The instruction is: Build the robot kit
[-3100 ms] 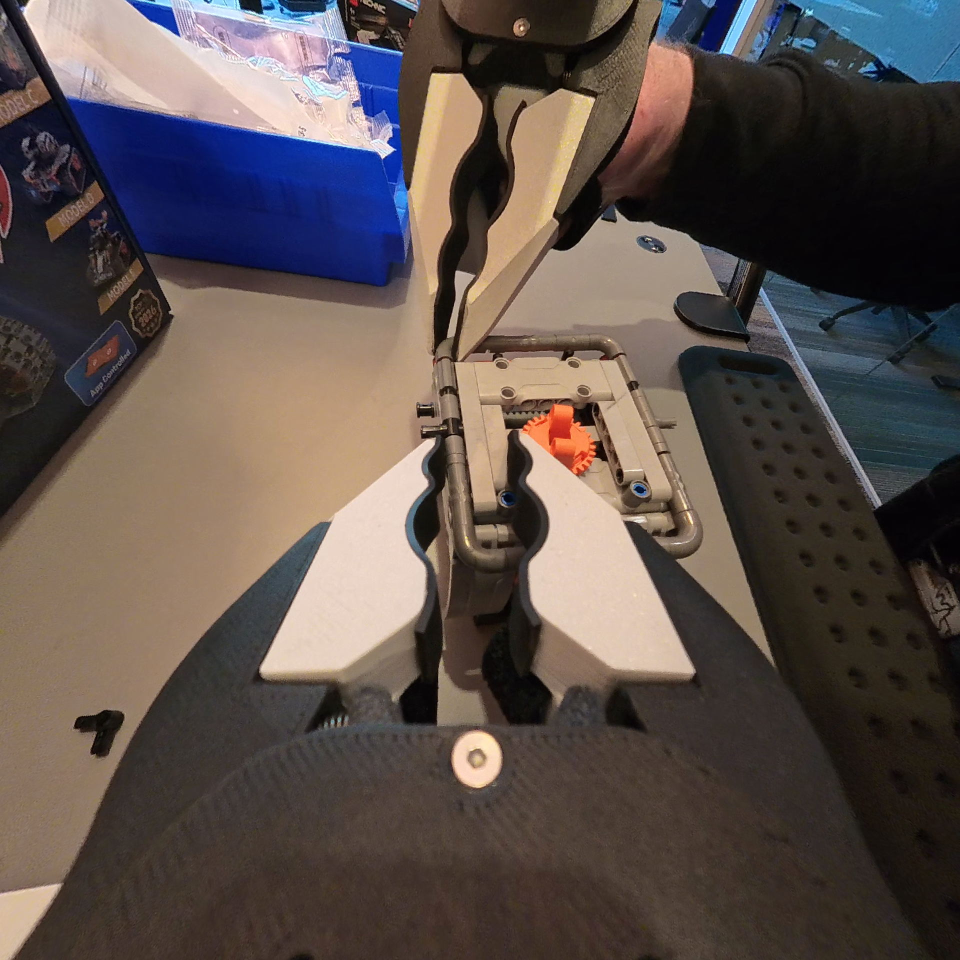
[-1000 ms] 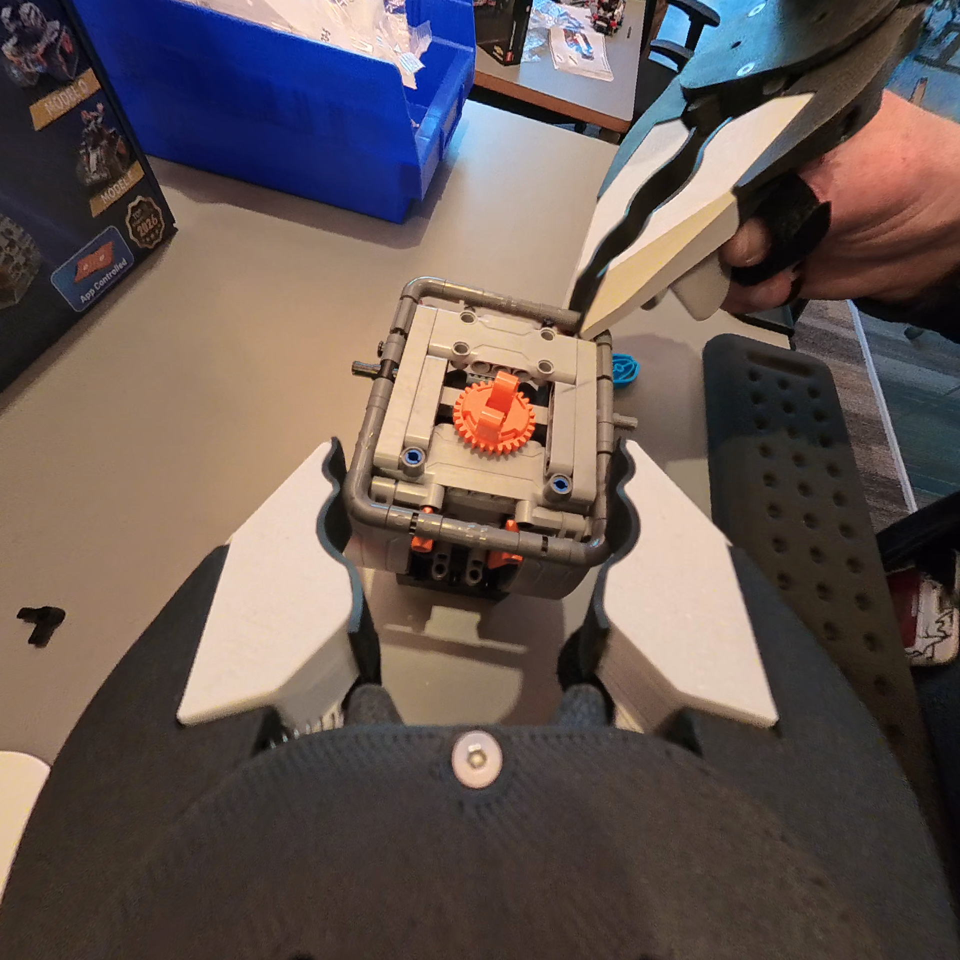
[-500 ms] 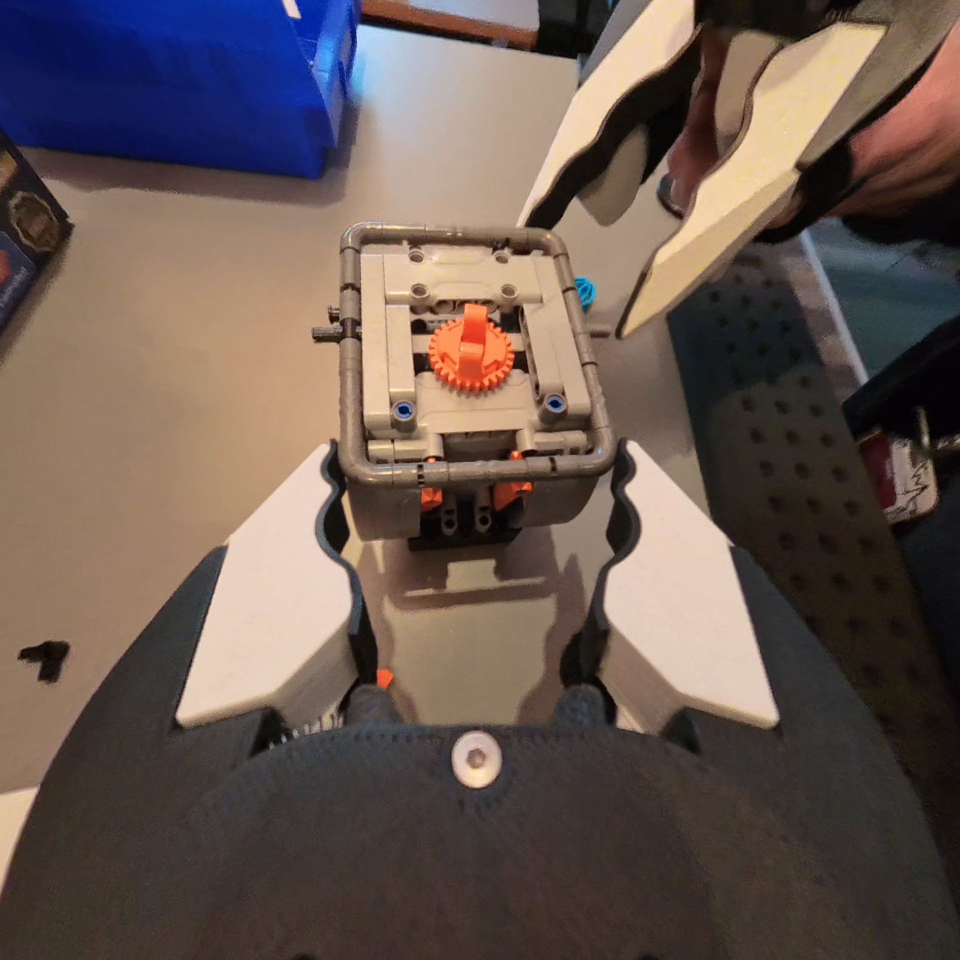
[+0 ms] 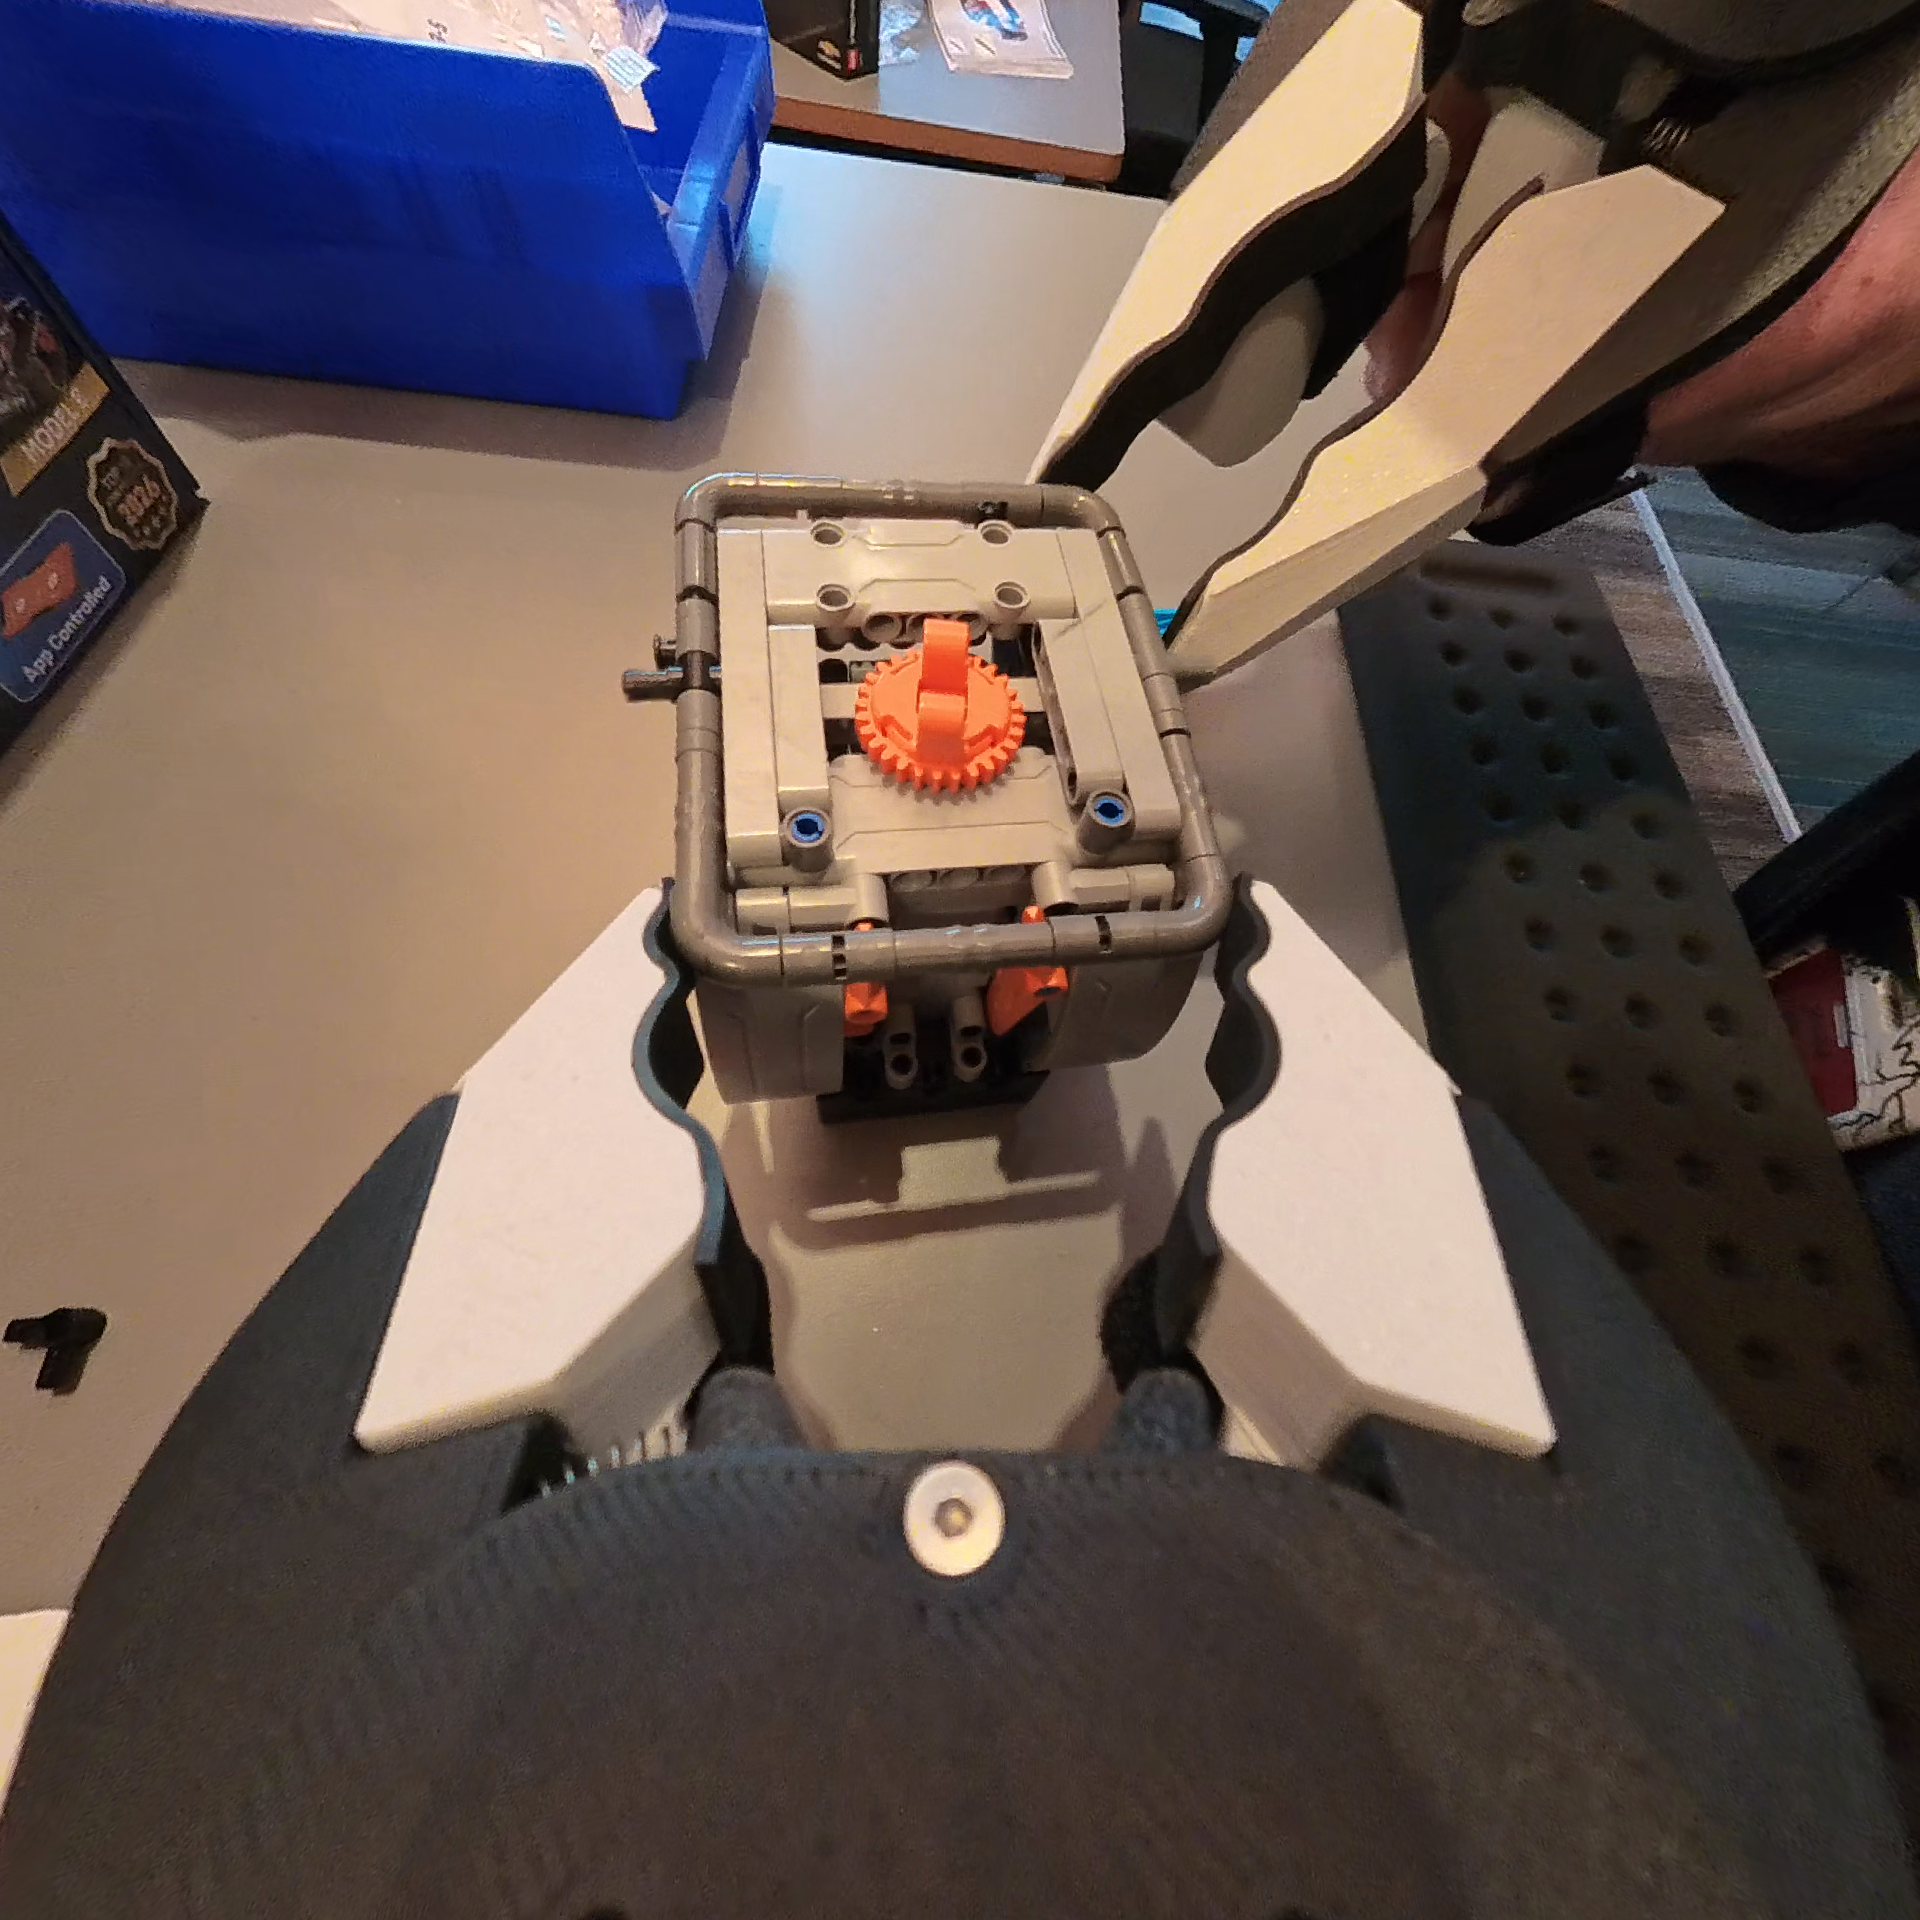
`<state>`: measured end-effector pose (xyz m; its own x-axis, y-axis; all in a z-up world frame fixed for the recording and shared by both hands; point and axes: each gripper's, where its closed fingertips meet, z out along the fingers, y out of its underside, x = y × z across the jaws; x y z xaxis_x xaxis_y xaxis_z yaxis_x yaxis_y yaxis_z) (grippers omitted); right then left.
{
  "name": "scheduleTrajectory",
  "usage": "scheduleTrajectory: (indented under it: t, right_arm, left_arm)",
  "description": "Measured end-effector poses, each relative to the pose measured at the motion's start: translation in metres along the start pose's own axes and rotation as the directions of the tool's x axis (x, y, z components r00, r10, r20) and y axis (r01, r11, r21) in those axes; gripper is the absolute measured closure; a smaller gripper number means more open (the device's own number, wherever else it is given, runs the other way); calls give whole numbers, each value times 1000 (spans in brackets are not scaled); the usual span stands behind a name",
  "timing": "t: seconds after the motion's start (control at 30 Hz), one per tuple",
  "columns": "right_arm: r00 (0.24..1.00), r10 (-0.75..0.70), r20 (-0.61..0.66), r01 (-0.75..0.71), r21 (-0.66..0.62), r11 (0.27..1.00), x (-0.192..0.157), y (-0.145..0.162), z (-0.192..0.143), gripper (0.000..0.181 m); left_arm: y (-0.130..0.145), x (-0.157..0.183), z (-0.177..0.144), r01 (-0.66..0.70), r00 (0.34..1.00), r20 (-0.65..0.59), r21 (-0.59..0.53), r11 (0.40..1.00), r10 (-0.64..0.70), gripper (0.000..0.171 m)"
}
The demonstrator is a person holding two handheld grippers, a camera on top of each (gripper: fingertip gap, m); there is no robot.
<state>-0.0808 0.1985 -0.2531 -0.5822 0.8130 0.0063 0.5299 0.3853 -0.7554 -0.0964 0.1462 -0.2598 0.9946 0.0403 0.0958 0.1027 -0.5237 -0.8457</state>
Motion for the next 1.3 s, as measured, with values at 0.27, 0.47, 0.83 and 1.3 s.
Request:
scheduleTrajectory:
  t: [0.27,0.47,0.83,1.3]
  right_arm:
    - [998,-24,-54,23,-26,999,2,-1,0,141]
    - [999,-11,-43,10,-23,1000,4,-3,-1,140]
    - [993,-40,-109,32,-70,997,9,1,-3,142]
    - [997,-66,-27,64,-46,997,-11,-1,2,163]
  left_arm:
    - [-1,-1,1,27,1000,9,-4,1000,-27,72]
    - [-1,-3,2,39,999,13,-11,999,-38,72]
    - [-4,-3,7,42,999,31,-10,999,-41,72]
    - [-6,-22,10,53,994,100,-35,998,-50,61]
